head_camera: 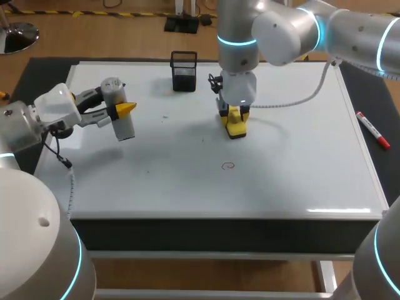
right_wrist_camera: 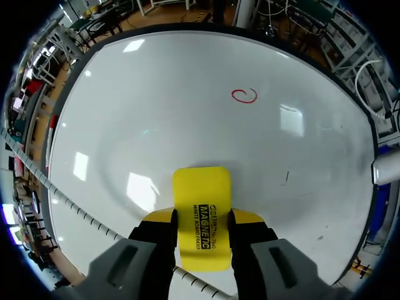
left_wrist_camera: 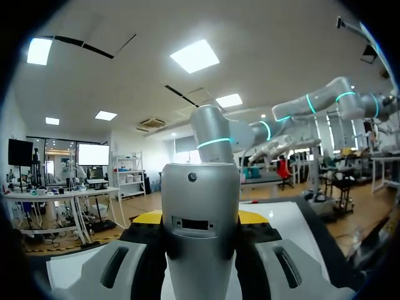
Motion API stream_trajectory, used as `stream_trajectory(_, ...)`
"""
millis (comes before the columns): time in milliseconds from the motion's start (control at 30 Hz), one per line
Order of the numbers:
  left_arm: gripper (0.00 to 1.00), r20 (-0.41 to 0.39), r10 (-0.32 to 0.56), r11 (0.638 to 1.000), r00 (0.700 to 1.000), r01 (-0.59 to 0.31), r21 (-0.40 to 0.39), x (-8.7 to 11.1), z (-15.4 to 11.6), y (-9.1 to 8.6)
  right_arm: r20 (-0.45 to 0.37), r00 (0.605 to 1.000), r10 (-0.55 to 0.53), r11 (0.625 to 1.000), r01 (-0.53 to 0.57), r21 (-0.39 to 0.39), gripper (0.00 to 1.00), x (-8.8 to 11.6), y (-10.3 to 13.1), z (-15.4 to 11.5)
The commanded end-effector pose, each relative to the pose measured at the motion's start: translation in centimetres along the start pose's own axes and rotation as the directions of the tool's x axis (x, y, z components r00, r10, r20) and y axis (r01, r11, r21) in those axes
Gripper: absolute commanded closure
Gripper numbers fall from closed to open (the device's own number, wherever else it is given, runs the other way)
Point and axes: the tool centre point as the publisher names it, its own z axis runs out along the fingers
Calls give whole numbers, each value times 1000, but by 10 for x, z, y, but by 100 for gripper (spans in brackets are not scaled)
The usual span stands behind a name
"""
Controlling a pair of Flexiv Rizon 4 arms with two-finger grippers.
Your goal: Pick up the inspection probe, press it on each red-marked spot on the whiteboard one by one, put down the probe, pick up the eraser, and wipe off all the red marks.
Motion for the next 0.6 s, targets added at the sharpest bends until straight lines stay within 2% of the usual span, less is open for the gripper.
stream_trajectory(33,100,2,2,1000,1000,-2,6,0,0,1,-8,1000,7,1000,-7,-5,100,7,-1,3)
stream_trajectory(300,100,2,2,1000,1000,-2,6,0,0,1,-14,999,53,999,-53,-8,100,24,-4,5)
stream_trajectory(600,100,2,2,1000,1000,-2,6,0,0,1,-22,993,117,993,-117,3,100,55,-7,5)
